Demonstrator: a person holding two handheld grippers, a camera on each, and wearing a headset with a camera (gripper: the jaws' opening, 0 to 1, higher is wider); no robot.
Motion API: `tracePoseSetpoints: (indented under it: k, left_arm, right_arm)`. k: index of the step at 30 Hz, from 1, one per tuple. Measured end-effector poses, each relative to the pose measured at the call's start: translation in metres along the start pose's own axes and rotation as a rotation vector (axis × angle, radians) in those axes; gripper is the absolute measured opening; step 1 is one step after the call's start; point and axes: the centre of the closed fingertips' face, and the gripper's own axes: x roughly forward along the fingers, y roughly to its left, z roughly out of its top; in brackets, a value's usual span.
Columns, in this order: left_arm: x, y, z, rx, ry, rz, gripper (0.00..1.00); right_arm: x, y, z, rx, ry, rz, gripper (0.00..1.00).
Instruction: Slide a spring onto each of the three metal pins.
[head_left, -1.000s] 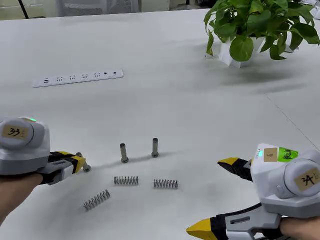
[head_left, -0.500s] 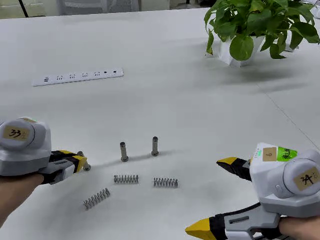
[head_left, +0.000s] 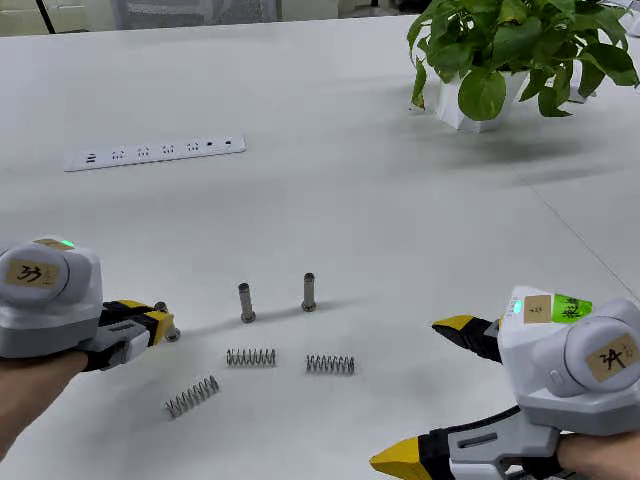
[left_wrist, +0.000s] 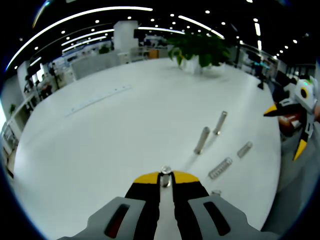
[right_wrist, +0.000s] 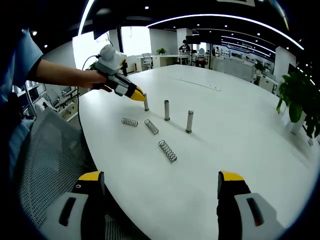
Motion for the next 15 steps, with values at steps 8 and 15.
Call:
tracePoseSetpoints:
  k: [8,15]
  left_arm:
    - [0.0005,-0.0001,0.0005,0.004,-0.007,0.0,0.08]
    - [0.0021,-0.0005,0.0003,0.012,-0.007,0.001,0.09]
  right_arm:
    - [0.0003,0.0005,-0.0014,0.003,0.002,0.001,0.95]
    - [0.0002,0.0006,-0.0026,0.007,0.004,0.002,0.95]
